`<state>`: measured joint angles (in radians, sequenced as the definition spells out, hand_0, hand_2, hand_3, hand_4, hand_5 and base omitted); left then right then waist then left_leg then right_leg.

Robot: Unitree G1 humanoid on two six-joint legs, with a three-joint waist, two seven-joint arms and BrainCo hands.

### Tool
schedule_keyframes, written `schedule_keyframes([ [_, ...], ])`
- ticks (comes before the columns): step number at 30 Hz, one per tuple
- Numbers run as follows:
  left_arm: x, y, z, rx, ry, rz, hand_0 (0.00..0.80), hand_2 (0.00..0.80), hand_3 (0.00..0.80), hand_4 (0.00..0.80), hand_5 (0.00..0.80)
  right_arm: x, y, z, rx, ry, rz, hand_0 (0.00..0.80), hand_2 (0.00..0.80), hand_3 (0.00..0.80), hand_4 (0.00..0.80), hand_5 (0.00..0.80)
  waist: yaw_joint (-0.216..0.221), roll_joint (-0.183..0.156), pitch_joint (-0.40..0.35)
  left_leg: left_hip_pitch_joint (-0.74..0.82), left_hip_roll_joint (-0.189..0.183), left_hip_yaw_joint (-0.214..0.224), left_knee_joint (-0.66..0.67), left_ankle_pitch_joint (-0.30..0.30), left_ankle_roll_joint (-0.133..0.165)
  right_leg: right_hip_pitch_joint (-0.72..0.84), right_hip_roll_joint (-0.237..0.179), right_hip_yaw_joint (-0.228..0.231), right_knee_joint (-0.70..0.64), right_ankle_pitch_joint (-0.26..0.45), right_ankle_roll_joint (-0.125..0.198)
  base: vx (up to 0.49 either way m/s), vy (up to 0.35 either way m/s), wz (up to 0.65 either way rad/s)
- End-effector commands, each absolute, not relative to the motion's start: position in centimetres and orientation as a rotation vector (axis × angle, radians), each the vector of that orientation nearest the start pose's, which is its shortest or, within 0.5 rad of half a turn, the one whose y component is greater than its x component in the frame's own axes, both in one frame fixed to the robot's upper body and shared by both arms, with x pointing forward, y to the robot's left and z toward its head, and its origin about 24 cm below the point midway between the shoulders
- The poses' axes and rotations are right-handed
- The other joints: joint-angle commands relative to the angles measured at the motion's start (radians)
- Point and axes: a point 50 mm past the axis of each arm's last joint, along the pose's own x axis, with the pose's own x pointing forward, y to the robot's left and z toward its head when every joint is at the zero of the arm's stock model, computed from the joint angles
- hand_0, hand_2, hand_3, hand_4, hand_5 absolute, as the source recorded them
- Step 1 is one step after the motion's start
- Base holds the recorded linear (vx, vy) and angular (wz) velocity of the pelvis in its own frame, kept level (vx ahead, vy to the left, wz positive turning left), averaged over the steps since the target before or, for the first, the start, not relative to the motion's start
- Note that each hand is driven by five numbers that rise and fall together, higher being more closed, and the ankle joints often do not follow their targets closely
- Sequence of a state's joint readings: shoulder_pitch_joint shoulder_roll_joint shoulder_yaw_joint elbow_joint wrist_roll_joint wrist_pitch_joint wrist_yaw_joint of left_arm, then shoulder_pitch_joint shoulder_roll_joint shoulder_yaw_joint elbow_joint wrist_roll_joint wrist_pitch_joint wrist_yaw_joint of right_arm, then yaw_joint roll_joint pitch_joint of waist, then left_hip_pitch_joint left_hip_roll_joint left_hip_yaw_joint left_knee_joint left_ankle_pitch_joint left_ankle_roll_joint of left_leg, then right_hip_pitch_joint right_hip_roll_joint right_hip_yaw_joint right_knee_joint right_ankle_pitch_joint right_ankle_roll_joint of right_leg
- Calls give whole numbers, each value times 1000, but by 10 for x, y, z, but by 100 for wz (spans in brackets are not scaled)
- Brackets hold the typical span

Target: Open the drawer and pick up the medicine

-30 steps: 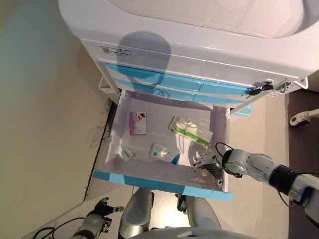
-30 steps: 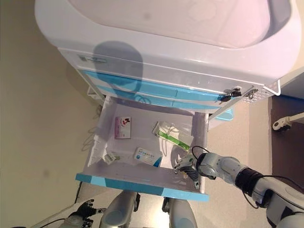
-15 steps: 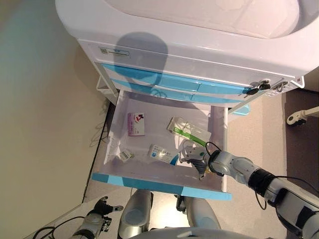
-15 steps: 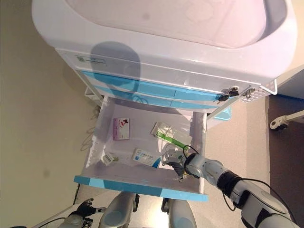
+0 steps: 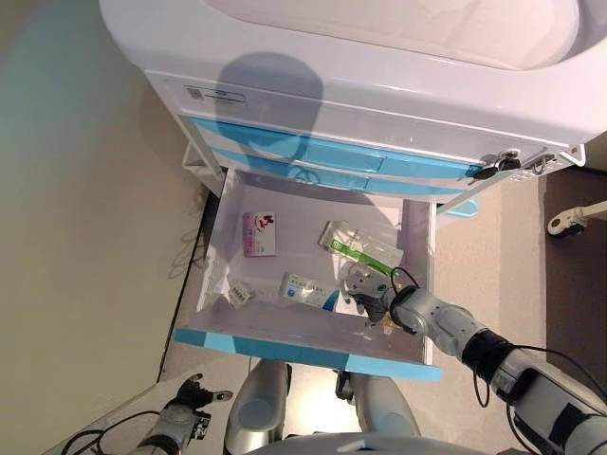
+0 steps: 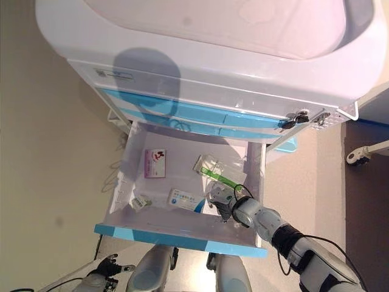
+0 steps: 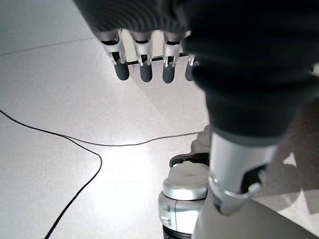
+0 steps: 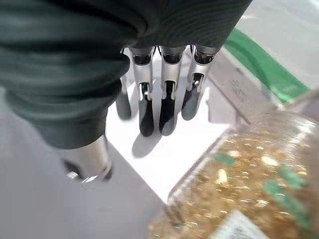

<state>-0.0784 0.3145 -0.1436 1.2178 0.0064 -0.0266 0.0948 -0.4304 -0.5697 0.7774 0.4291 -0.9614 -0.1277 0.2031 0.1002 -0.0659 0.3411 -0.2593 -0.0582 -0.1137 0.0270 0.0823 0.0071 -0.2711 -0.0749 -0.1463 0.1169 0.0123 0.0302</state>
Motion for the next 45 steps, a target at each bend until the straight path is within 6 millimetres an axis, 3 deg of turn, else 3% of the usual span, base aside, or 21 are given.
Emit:
schedule_keyframes([
  [1,123,267,-143,400,1114,191,0,0,0,0,0,278,-160,14,-1781,-21,810,800,800,800,800,800,-3,-21,-8,-31,-40,20,24,-12,21,-45,-34,46,31,79,80,0,0,0],
  [2,123,267,-143,396,1113,195,0,0,0,0,0,279,-161,22,-1750,-44,769,524,524,524,524,524,-6,-21,-7,-31,-40,23,25,-12,21,-46,-32,49,32,80,80,0,0,0],
  [3,123,268,-142,393,1110,199,0,0,0,0,0,279,-163,28,-1729,-60,743,91,91,91,91,91,-10,-23,-7,-31,-40,24,26,-13,22,-47,-32,50,32,81,80,-11,24,-5],
  [4,122,268,-143,388,1112,202,0,0,0,0,0,278,-167,41,-1656,-80,673,0,0,0,0,0,-16,-24,-7,-31,-40,28,29,-14,22,-48,-32,53,33,82,82,-7,17,-4],
  [10,120,269,-143,382,1109,208,0,0,0,0,0,267,-189,76,-1427,-135,456,0,0,0,0,0,-35,-35,-14,-29,-37,40,37,-21,27,-52,-33,61,41,82,84,-3,12,-2],
  [17,118,273,-142,382,1110,214,0,0,0,0,0,247,-207,95,-1431,-188,377,0,0,0,0,0,-55,-49,-26,-19,-39,54,50,-37,32,-48,-31,78,52,82,88,4,21,-9],
  [23,116,275,-142,389,1115,211,0,0,0,0,0,234,-216,88,-1436,-135,409,0,0,0,0,0,-65,-57,-35,-13,-42,68,58,-49,36,-46,-29,95,56,83,92,-2,38,-15],
  [26,117,273,-142,388,1120,206,0,0,0,0,0,231,-217,66,-1428,-46,453,0,0,0,0,0,-71,-59,-42,-8,-45,76,66,-55,38,-43,-32,99,56,84,94,-4,39,-11],
  [32,116,270,-144,386,1124,204,0,0,0,0,0,232,-210,47,-1424,-3,498,0,0,0,0,0,-70,-54,-44,-6,-48,82,67,-58,39,-43,-34,103,57,83,97,-2,12,-4],
  [38,115,268,-145,390,1129,214,0,0,0,0,0,240,-195,51,-1376,-94,482,0,0,0,0,0,-65,-50,-44,-6,-49,82,68,-59,40,-43,-37,104,59,81,97,0,0,0],
  [45,114,267,-146,398,1128,222,0,0,0,0,0,243,-190,54,-1375,-147,457,0,0,0,0,0,-64,-49,-46,-4,-50,80,67,-60,40,-42,-36,101,60,78,96,0,0,0],
])
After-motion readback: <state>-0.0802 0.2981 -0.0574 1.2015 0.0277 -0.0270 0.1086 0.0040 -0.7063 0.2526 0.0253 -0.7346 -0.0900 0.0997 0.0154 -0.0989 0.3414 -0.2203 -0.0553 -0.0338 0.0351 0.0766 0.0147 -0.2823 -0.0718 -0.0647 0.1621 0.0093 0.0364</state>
